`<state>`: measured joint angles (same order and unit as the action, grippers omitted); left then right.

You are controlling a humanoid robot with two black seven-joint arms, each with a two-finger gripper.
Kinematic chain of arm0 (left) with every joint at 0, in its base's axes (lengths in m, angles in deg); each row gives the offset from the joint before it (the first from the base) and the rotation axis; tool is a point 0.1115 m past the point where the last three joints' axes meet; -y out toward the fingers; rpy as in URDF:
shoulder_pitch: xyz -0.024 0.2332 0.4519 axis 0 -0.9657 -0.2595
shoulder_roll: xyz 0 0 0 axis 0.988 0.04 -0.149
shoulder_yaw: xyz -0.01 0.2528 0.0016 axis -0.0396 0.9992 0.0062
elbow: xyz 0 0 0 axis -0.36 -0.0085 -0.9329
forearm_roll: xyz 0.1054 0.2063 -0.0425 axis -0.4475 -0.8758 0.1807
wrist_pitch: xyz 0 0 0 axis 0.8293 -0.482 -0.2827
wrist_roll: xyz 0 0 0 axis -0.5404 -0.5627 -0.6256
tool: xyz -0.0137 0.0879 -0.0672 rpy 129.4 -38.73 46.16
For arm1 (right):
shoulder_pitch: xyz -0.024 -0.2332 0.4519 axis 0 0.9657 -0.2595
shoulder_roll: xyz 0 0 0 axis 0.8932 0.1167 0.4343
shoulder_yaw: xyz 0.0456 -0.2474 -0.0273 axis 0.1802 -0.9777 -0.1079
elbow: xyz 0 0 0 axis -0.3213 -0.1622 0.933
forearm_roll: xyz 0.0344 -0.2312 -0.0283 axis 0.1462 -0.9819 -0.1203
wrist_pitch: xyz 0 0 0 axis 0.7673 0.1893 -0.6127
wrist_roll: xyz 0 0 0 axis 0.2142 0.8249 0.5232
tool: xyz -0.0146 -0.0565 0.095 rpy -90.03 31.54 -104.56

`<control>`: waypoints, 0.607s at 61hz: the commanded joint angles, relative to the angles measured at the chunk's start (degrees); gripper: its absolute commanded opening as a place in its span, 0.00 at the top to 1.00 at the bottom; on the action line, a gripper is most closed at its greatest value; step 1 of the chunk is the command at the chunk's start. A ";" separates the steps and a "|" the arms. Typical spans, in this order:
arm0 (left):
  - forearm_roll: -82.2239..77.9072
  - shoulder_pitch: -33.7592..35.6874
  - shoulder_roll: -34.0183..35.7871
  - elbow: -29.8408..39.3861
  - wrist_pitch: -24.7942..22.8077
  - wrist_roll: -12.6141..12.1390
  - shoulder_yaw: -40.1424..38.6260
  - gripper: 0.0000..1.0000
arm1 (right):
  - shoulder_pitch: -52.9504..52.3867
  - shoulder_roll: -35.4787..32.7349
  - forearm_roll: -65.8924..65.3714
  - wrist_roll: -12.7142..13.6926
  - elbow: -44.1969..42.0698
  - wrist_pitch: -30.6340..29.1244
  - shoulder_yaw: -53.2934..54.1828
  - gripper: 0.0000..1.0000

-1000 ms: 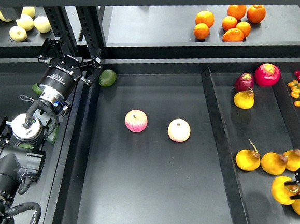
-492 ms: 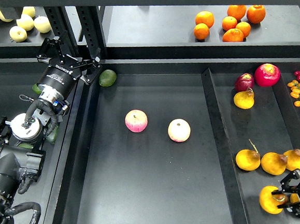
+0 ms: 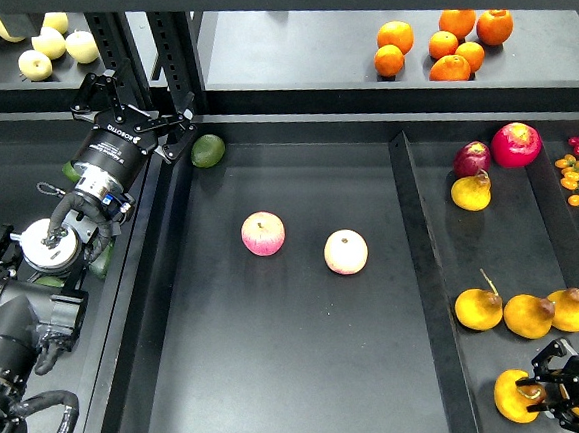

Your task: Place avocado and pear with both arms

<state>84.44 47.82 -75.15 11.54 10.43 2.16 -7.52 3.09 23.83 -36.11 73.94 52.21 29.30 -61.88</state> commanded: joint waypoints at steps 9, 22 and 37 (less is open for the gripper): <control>0.01 -0.09 0.00 -0.01 0.00 -0.01 0.00 0.00 | -0.54 0.01 -0.89 0.00 0.76 0.00 0.34 0.53; -0.07 -0.09 0.00 -0.10 0.00 -0.09 0.00 0.00 | -0.63 -1.30 -0.89 0.00 2.96 0.00 2.27 0.32; 0.02 -0.09 0.00 -0.01 0.00 -0.09 0.00 0.00 | -0.71 -4.38 -0.45 0.00 5.68 0.00 3.85 0.15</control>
<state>84.40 47.73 -75.15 11.54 10.43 2.08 -7.52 2.43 21.09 -37.01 73.94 56.60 29.30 -59.42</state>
